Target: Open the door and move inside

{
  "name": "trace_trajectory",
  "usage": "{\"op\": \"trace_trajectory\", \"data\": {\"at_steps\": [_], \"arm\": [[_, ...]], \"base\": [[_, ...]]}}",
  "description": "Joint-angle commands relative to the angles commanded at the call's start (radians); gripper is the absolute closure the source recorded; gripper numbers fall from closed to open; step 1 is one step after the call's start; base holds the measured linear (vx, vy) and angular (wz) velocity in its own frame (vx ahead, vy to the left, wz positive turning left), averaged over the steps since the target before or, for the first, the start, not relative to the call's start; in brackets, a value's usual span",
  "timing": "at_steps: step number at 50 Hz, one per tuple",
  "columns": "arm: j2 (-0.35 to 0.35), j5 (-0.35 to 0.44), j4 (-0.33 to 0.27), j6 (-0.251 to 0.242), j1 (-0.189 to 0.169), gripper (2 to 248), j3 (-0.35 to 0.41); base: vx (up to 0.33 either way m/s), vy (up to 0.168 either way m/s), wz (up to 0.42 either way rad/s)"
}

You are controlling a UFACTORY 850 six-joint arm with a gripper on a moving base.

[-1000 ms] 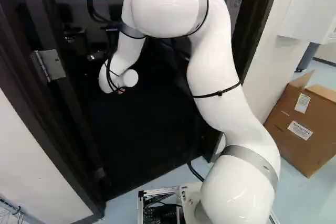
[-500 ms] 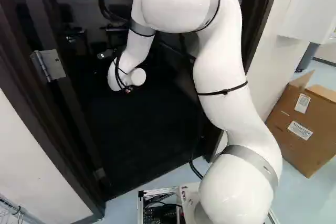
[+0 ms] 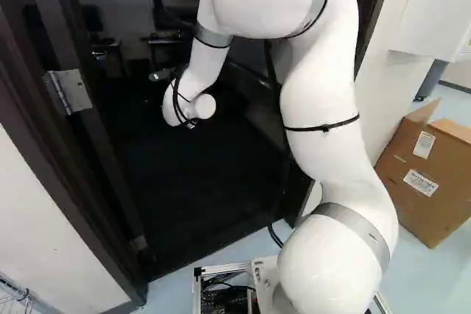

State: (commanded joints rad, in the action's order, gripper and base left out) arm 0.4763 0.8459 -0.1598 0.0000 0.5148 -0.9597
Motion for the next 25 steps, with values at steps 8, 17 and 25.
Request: {"op": "trace_trajectory", "data": {"at_steps": [8,17,25], "arm": [[-0.022,0.000,0.003,0.000,-0.018,3,0.029],[-0.053,0.000,0.010,0.000,-0.036,3,0.067],[-0.082,0.000,0.017,0.000,-0.052,3,0.104]], "base": [[0.000,0.000,0.000],[0.000,0.000,0.000],[0.000,0.000,0.000]]}}
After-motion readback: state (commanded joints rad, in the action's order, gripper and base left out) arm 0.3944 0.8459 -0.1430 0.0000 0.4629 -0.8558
